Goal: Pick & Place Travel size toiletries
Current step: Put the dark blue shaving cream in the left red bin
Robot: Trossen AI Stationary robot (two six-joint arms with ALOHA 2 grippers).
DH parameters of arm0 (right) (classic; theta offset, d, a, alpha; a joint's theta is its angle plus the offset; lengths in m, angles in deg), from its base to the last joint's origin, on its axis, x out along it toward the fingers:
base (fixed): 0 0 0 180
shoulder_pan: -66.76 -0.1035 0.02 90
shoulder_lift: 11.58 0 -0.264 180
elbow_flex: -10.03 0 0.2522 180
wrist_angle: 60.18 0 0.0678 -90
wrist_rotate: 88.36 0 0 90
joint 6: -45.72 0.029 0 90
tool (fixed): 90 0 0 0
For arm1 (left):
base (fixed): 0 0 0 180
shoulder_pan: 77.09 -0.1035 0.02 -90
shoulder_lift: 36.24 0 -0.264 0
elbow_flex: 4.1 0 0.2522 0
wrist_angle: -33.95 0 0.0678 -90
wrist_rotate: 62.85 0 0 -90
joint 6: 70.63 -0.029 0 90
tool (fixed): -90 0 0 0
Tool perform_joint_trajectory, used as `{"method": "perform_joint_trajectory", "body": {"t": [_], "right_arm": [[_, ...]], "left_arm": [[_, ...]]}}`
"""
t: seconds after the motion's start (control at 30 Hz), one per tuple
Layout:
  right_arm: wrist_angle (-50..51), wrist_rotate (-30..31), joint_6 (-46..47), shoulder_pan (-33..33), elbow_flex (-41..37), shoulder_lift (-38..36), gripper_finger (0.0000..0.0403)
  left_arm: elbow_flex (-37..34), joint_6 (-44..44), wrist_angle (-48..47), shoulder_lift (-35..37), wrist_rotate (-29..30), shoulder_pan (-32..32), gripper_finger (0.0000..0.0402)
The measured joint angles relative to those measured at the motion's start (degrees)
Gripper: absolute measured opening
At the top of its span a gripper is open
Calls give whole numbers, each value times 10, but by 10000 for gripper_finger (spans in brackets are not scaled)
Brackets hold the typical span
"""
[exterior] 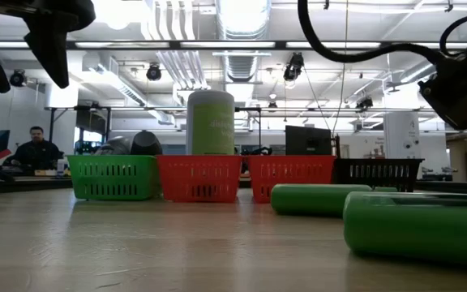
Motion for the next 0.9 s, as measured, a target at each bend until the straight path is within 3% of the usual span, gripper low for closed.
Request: {"method": "perform_joint_trajectory", "body": {"t": [0.23,0.9], "right_arm": [[10,13,29,0,6,7,266],[16,6,40,-3,31,15,125]], "left_arm": [[0,1,2,0,5,-1,270],[-17,5,13,0,9,-2,270]]}}
